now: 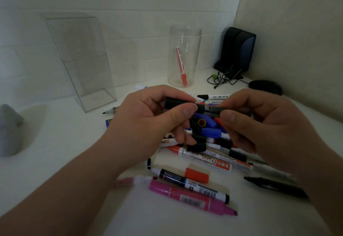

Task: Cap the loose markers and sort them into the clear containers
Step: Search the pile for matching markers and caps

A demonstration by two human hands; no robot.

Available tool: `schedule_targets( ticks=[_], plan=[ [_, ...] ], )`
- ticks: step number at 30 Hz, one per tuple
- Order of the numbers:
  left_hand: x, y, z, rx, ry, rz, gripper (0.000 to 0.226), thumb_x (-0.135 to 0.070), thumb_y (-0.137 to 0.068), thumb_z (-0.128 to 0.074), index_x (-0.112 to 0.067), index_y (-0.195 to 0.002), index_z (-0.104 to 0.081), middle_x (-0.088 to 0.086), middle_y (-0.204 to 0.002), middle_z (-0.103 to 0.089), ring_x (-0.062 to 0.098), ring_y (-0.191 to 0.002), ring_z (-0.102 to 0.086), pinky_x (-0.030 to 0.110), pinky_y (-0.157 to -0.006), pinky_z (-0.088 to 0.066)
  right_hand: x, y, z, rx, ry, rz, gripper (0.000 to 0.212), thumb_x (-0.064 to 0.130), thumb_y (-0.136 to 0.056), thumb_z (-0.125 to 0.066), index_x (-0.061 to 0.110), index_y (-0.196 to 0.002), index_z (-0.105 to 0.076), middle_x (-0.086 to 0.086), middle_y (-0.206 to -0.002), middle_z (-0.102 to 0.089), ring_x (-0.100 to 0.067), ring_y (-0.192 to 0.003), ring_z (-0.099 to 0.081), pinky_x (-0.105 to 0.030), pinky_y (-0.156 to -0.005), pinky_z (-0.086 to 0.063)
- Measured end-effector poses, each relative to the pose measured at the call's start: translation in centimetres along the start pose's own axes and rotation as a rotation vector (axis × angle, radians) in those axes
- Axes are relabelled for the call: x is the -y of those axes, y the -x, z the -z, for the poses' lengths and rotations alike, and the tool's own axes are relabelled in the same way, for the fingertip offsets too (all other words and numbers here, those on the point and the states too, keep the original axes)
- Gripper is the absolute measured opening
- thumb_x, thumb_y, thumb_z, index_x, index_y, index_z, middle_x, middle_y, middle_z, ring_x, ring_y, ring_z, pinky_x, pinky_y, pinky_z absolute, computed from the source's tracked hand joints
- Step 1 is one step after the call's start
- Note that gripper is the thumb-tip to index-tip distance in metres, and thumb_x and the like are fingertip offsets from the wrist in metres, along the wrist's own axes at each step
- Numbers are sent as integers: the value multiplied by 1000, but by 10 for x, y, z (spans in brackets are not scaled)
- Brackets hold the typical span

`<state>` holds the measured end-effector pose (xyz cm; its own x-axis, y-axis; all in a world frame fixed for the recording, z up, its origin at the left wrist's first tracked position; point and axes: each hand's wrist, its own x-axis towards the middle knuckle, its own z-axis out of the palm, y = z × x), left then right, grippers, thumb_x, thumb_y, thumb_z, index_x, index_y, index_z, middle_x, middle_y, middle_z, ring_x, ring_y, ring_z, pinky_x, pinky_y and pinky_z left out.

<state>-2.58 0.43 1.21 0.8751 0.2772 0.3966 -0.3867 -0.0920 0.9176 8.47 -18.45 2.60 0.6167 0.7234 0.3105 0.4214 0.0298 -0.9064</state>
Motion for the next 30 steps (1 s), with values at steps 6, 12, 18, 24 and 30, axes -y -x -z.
schedule_targets(
  ticks=[6,12,18,24,30],
  plan=[
    [8,-1,-8,24,144,98,27,-29,-83,-67,-6,-97,-72,13,-67,-62,25,-53,-58,38,-60,-57,0,5,-6,97,544,57,16,33,-88,-66,45,-95,-59,26,-91,-65,0,-81,-64,-14,-71,-50],
    [11,3,-18,3,52,29,29,-30,-90,-59,-2,-95,-66,13,-63,-58,26,-50,-52,33,-52,-52,1,8,-25,67,534,160,14,37,-99,-49,36,-101,-63,13,-83,-65,-11,-76,-62,-30,-64,-52],
    [13,5,-18,71,69,-4,26,-30,-93,-66,-4,-91,-66,16,-56,-48,22,-42,-43,30,-46,-46,11,9,-18,179,382,43,21,31,-98,-52,23,-91,-71,11,-65,-58,-10,-57,-52,-17,-54,-38],
    [11,4,-13,201,118,27,27,-25,-91,-61,1,-93,-63,4,-56,-55,16,-41,-43,29,-46,-46,7,4,-6,391,-234,-318,26,31,-92,-61,6,-92,-70,-10,-57,-39,-15,-44,-22,-18,-42,-25],
    [12,2,-12,55,-83,92,22,-36,-91,-63,-18,-81,-59,8,-54,-51,26,-45,-49,36,-51,-46,3,0,-7,281,357,-122,21,34,-96,-55,22,-93,-73,7,-57,-57,-7,-45,-44,-18,-44,-36]
  ],
)
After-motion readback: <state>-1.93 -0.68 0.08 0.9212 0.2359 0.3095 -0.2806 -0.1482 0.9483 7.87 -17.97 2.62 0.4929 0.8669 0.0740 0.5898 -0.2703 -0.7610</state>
